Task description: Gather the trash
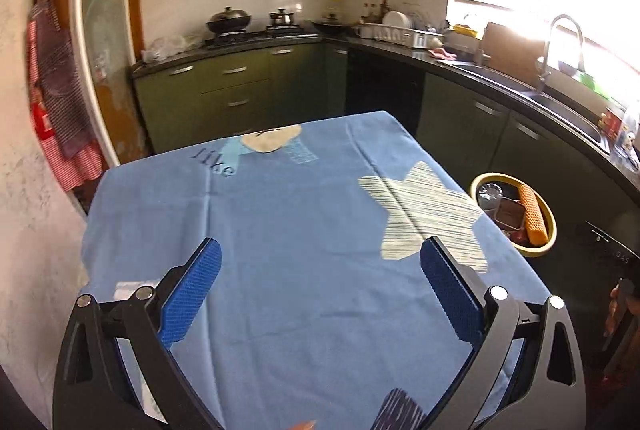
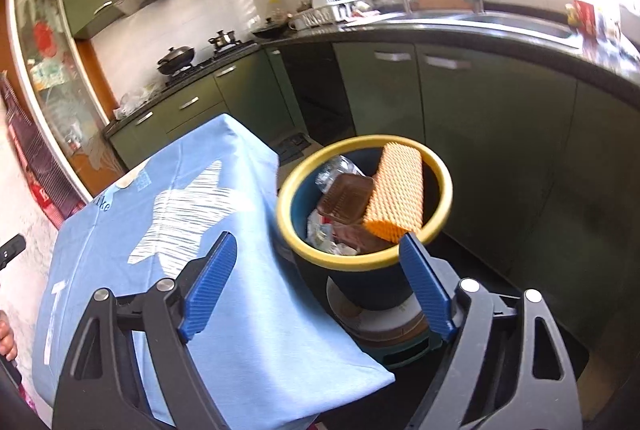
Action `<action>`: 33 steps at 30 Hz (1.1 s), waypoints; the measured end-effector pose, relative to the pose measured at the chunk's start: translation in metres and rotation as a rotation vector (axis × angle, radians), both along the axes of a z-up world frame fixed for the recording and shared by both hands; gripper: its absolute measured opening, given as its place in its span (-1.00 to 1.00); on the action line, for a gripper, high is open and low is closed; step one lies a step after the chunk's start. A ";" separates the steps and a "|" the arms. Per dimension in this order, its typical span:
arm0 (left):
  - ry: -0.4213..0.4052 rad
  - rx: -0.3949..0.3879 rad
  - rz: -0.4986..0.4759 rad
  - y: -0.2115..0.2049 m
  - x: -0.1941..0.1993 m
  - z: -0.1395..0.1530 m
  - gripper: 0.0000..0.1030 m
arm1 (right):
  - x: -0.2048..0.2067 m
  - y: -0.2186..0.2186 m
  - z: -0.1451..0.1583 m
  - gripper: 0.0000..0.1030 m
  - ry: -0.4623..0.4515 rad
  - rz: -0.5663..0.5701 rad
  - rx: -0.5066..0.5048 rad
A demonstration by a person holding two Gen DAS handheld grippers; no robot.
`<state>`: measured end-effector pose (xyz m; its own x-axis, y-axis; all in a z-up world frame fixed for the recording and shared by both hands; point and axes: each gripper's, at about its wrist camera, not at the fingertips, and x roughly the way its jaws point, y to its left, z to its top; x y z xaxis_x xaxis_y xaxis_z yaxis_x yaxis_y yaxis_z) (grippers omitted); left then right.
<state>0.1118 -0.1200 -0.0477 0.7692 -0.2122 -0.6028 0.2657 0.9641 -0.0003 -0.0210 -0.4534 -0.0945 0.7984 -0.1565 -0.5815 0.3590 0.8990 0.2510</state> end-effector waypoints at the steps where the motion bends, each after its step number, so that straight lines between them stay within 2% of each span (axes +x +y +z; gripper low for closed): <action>1: -0.003 -0.003 0.029 0.012 -0.006 0.000 0.91 | -0.001 0.004 0.004 0.57 -0.007 0.005 -0.010; 8: -0.063 0.006 0.135 0.065 -0.053 0.009 0.91 | -0.011 0.038 0.032 0.86 -0.058 0.035 -0.105; 15: -0.119 -0.002 0.126 0.075 -0.089 0.018 0.91 | -0.029 0.070 0.058 0.86 -0.097 0.072 -0.203; 21: -0.174 -0.037 0.137 0.084 -0.120 0.031 0.91 | -0.042 0.082 0.072 0.86 -0.134 0.076 -0.232; 27: -0.188 -0.041 0.132 0.084 -0.138 0.036 0.91 | -0.042 0.092 0.073 0.87 -0.129 0.101 -0.250; 33: -0.195 -0.049 0.130 0.081 -0.139 0.040 0.91 | -0.042 0.093 0.071 0.87 -0.125 0.104 -0.249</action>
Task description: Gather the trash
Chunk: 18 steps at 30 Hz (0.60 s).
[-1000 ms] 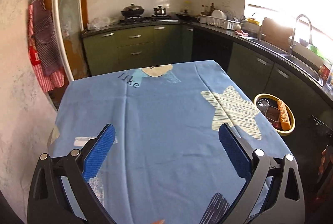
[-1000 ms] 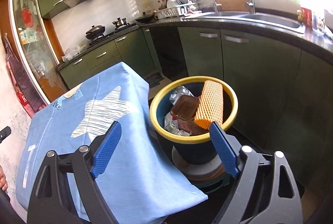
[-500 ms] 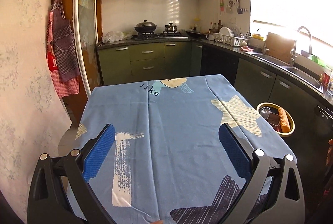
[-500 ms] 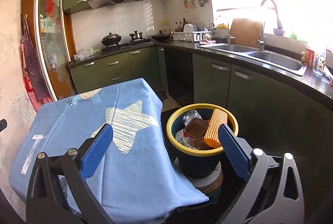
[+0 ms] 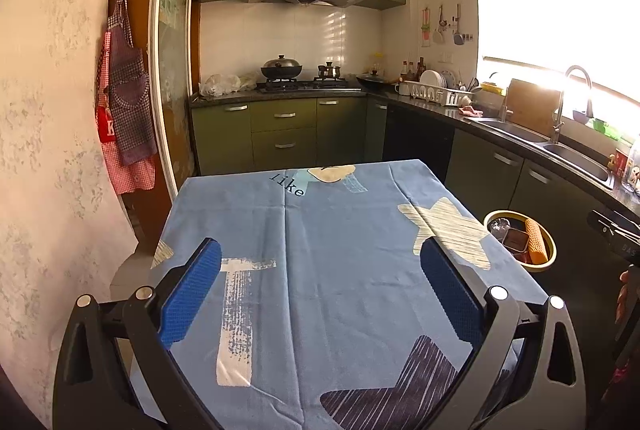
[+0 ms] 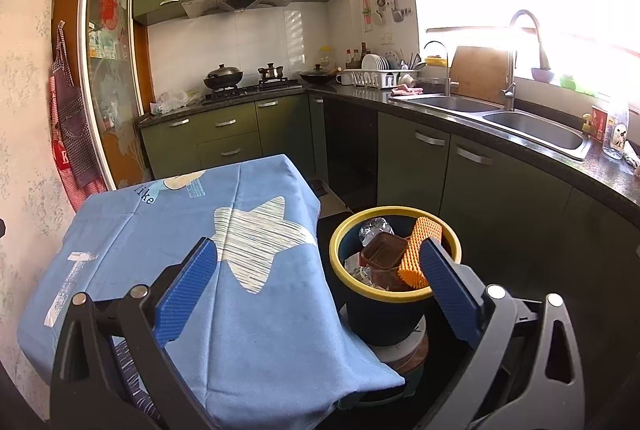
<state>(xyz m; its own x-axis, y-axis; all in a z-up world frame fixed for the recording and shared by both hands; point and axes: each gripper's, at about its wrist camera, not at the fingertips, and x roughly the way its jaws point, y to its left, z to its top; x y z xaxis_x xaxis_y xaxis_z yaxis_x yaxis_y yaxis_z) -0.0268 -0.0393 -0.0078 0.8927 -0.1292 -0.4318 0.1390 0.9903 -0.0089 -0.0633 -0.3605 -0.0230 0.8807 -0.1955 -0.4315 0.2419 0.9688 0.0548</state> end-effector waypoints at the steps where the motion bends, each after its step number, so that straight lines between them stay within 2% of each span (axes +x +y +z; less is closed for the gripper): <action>1: 0.002 0.001 0.000 0.000 0.000 0.000 0.91 | 0.000 0.001 0.001 0.87 -0.001 -0.001 0.000; 18: 0.010 -0.009 0.009 0.001 0.003 -0.001 0.91 | -0.001 -0.002 0.002 0.87 -0.007 -0.004 -0.001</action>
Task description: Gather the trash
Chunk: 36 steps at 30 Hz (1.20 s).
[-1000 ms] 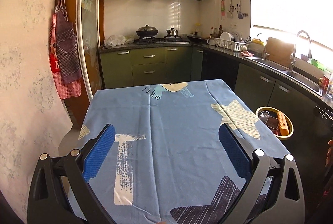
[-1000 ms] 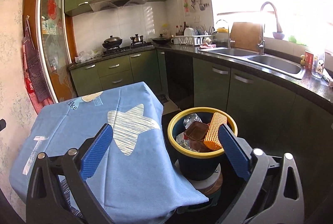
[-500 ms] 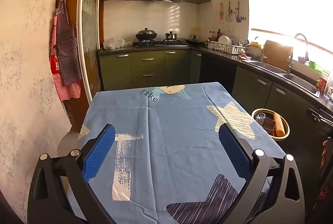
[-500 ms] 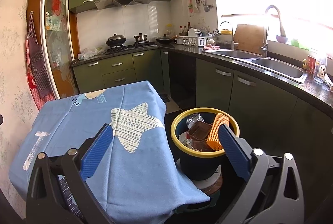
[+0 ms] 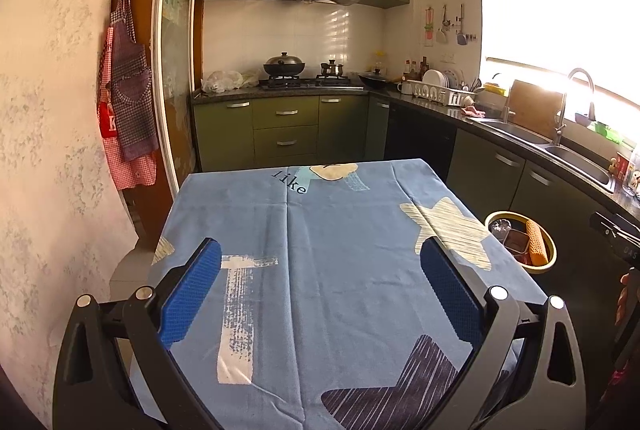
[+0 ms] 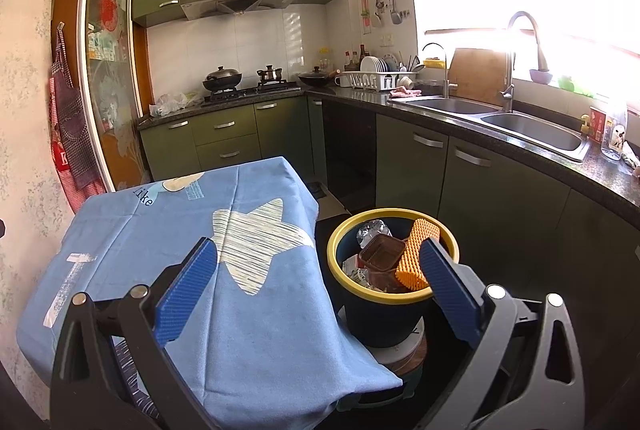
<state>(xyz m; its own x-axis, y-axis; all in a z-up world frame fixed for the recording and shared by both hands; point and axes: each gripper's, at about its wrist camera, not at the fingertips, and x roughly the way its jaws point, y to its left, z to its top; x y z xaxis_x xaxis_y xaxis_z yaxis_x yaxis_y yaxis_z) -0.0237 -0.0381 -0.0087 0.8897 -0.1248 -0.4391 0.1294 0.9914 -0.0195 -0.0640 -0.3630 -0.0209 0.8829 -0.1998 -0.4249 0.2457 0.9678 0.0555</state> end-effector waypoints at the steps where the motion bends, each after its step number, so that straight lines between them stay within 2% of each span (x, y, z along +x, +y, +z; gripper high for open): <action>1: 0.000 0.003 0.001 0.000 0.000 0.000 0.91 | 0.000 0.000 0.000 0.87 0.000 0.001 0.001; 36: 0.032 0.007 -0.011 0.000 0.009 -0.009 0.91 | 0.005 0.000 -0.009 0.87 0.018 -0.005 0.006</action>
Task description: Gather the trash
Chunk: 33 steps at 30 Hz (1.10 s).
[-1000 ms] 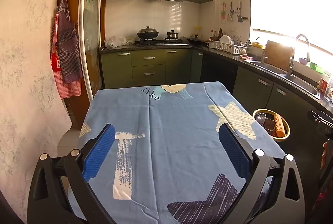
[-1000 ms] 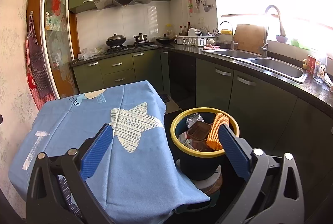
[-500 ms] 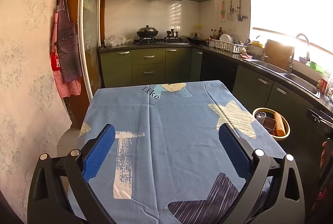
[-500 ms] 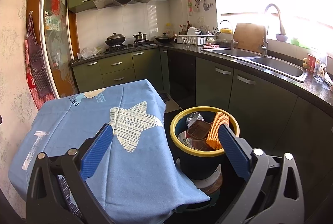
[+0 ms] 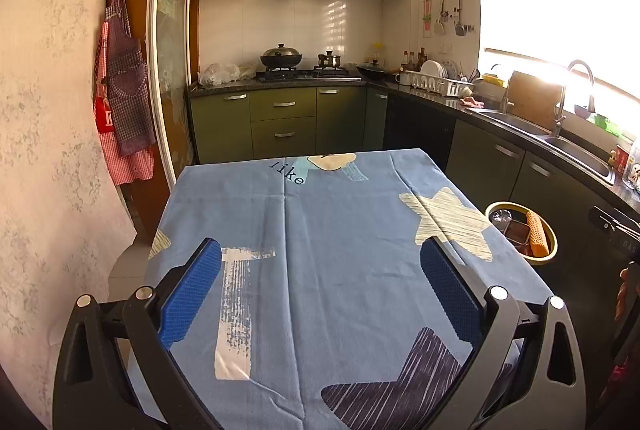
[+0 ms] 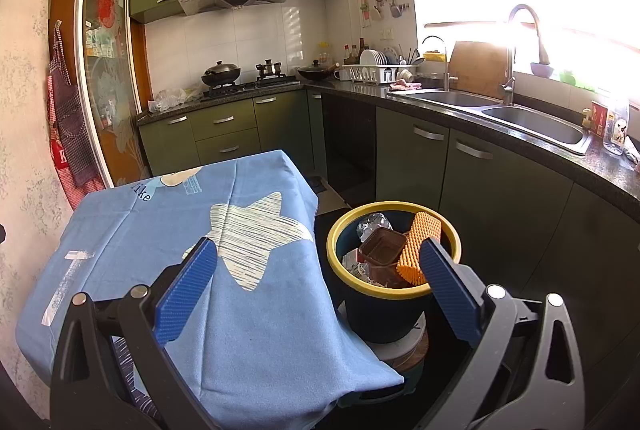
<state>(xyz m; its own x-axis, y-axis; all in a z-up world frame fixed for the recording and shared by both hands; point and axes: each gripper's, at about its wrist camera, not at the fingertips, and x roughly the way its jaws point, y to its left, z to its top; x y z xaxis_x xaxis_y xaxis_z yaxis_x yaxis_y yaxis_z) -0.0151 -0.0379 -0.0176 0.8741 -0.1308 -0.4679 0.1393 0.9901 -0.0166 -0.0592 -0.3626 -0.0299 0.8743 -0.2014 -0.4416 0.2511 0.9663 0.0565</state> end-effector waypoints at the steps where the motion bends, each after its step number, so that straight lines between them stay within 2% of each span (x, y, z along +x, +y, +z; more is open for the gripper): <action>1: 0.001 0.000 0.000 0.000 0.000 -0.001 0.91 | 0.000 0.000 -0.001 0.87 0.000 0.000 0.001; 33: 0.020 0.009 0.001 0.000 0.004 -0.008 0.91 | 0.003 0.001 -0.007 0.87 0.017 0.002 0.007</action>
